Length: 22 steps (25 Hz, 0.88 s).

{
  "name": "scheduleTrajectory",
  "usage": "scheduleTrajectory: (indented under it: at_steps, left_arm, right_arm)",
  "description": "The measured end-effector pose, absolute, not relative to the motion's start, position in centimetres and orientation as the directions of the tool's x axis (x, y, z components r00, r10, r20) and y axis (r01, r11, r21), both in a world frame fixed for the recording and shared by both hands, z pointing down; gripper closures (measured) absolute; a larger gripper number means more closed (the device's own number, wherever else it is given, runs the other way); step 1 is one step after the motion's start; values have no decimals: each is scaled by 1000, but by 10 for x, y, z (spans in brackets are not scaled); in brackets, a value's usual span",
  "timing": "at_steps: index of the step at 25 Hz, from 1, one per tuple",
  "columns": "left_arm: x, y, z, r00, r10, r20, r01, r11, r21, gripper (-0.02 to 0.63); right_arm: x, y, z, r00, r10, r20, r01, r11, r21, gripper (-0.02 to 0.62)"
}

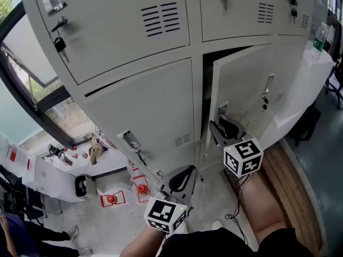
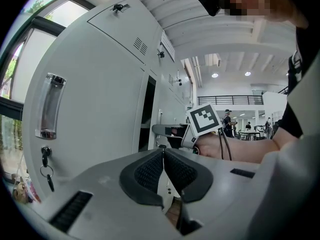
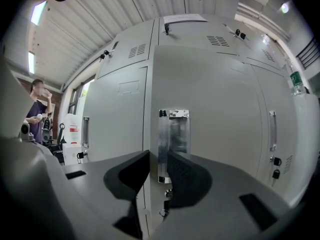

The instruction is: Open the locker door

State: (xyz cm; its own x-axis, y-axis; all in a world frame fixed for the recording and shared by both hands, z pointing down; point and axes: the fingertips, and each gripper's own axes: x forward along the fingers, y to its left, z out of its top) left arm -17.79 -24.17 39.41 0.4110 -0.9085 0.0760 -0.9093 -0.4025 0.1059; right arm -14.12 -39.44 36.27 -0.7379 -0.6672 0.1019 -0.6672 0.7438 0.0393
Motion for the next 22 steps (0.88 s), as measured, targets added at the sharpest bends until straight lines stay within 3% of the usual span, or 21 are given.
scheduleTrajectory:
  at_steps: [22]
  left_arm:
    - [-107,-236,383,545,-836,56,-837,-540,87,586]
  right_arm:
    - [-63,-344,362,-845,-530,68,-528,848,49,428]
